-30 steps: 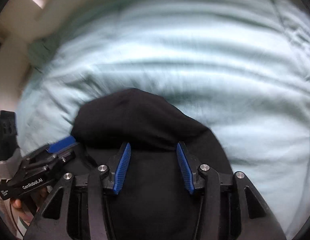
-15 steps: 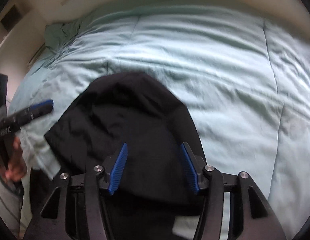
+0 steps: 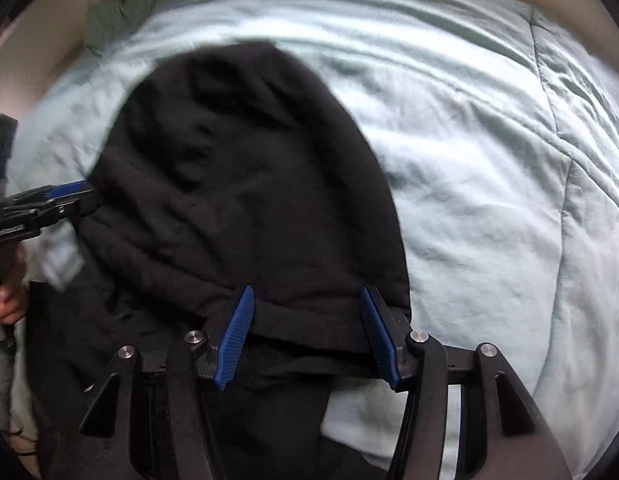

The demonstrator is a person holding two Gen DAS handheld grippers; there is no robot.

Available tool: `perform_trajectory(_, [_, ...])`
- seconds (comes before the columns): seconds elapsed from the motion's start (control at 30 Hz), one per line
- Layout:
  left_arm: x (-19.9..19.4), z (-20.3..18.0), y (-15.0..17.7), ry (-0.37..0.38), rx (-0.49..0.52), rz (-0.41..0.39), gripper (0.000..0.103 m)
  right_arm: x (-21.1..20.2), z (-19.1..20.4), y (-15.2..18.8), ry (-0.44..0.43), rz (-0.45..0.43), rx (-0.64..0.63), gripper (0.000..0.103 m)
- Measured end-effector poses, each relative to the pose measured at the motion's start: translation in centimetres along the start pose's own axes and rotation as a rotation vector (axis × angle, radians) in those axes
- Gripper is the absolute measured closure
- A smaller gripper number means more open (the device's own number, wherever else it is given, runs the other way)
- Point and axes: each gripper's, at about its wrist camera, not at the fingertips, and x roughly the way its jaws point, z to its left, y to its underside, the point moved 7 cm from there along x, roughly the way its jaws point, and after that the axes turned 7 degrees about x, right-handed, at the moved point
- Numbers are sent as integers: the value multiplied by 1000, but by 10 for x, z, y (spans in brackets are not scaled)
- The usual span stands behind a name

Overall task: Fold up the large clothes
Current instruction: 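Grasp the folded jacket edge near the hood with both tools and lift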

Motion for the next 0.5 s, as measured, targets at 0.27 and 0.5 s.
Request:
perform_trajectory(0.27, [8, -6, -51, 294, -20, 20, 35, -18, -39, -39, -123, -25, 83, 29])
perform_trajectory(0.5, [48, 0, -57, 389, -61, 72, 36, 30, -33, -63, -237, 33, 99, 46])
